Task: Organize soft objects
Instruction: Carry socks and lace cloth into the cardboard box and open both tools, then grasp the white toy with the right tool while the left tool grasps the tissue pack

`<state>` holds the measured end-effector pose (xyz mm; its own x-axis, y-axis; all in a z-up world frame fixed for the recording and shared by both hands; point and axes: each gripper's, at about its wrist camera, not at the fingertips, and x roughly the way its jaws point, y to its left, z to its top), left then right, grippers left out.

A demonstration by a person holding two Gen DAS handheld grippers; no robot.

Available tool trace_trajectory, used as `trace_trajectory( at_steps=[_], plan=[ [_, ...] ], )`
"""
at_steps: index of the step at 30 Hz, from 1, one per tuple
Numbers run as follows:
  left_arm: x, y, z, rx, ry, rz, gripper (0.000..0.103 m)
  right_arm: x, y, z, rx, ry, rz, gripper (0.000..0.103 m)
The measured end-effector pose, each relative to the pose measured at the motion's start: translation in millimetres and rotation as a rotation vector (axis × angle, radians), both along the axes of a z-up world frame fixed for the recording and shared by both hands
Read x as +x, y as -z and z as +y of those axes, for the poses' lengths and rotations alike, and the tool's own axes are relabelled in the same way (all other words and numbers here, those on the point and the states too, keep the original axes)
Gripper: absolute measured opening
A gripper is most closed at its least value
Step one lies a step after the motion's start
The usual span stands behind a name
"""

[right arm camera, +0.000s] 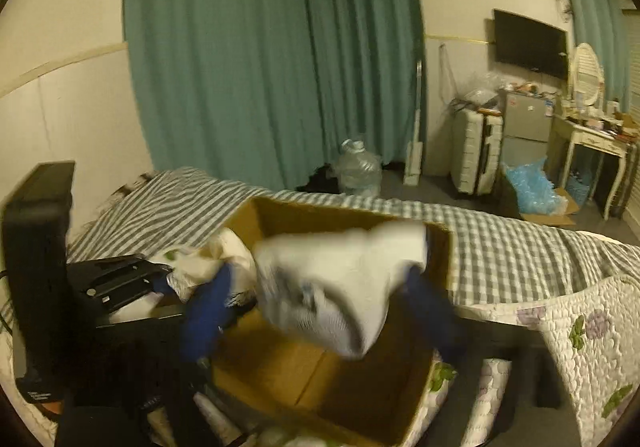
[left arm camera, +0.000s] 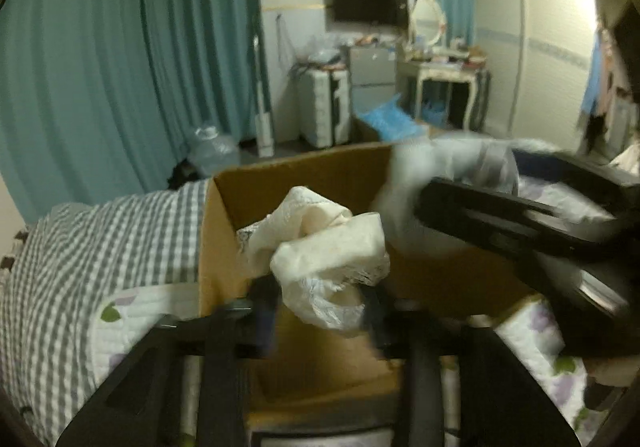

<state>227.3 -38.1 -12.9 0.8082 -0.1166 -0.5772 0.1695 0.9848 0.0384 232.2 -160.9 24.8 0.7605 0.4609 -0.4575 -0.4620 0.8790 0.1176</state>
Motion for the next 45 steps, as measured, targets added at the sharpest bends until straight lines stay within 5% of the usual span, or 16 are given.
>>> trace_trajectory(
  at_steps=[4,9,13,17,23,30,38,45],
  plan=[
    [16.2,19.9,1.5,0.039,-0.069,0.007,0.074,2.0,3.6,-21.2,0.061,0.038,0.019,0.102],
    [7.6,15.7,7.9,0.042,-0.095,0.001,0.074,-18.6,-21.4,-38.9,0.010,0.098,-0.024,0.102],
    [-24.8,-14.7,21.4,0.021,-0.104,-0.048,0.075,-59.2,-53.3,-47.6,-0.008,0.107,-0.054,0.102],
    [-68.3,-51.7,31.8,0.011,-0.096,-0.113,0.089,-104.6,-82.7,-47.3,-0.064,0.116,-0.093,0.102],
    [-140.3,-98.0,47.5,-0.047,-0.072,-0.234,0.090,-175.6,-105.5,-39.2,-0.132,0.134,-0.171,0.102],
    [-169.7,-80.3,47.6,-0.044,-0.048,-0.195,0.090,-186.9,-51.4,-27.1,-0.184,0.082,-0.055,0.102],
    [-144.4,7.3,49.2,0.001,-0.089,-0.022,0.090,-142.6,73.5,-10.3,-0.257,0.026,0.206,0.102],
    [-136.0,51.5,50.8,-0.023,-0.067,0.078,0.090,-110.6,118.0,0.0,-0.289,0.004,0.298,0.096]
  ],
)
